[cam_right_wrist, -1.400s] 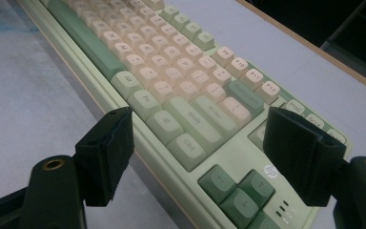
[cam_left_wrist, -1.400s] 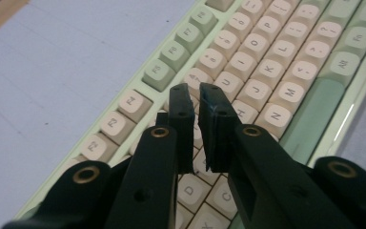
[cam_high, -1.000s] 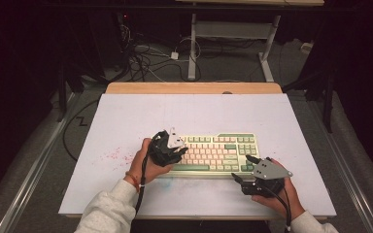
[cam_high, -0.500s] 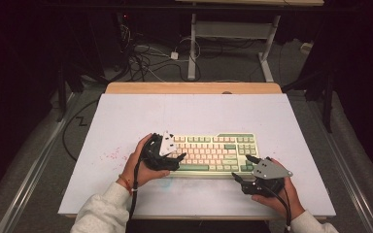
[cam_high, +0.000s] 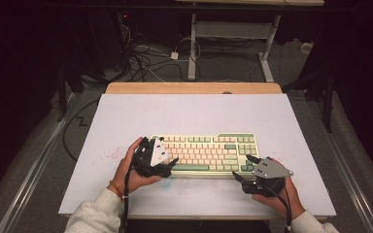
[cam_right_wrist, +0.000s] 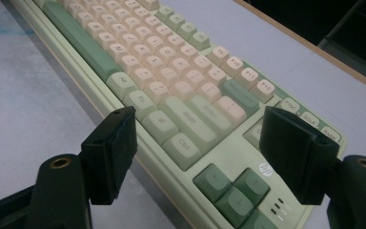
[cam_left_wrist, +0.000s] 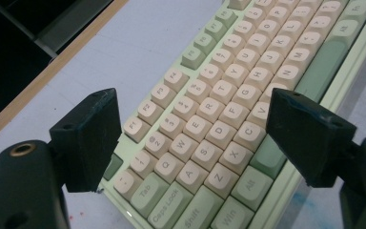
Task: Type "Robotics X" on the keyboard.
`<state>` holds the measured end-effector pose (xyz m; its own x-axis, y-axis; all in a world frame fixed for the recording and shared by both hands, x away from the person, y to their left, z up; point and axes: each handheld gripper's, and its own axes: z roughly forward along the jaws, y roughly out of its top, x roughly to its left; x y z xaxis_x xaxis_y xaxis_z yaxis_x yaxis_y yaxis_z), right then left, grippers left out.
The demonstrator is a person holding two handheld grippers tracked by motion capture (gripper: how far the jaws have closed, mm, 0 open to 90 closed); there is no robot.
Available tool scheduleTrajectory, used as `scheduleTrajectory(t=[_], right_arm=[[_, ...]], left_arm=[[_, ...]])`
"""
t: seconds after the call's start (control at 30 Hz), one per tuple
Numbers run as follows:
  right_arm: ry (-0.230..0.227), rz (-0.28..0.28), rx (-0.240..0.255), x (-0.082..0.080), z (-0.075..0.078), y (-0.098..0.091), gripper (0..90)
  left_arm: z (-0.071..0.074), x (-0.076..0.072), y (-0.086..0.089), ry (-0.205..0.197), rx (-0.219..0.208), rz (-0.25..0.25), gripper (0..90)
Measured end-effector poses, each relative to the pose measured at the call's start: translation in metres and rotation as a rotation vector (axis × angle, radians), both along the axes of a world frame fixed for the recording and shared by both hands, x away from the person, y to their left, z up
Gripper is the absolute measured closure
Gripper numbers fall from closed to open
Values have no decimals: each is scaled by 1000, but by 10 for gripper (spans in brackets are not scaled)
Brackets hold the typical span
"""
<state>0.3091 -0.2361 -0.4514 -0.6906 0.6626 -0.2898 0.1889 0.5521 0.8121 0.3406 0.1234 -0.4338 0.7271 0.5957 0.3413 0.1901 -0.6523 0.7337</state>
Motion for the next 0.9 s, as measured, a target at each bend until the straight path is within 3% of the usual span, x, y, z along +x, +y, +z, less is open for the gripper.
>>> scheduleTrajectory(t=[0.33,0.9], right_arm=[[4,-3,7,0,1,0,375],[88,33,15,12,6,7,851]], left_arm=[[-7,-8,20,-1,8,34,182],[-23,-23,40,19,32,72,181]])
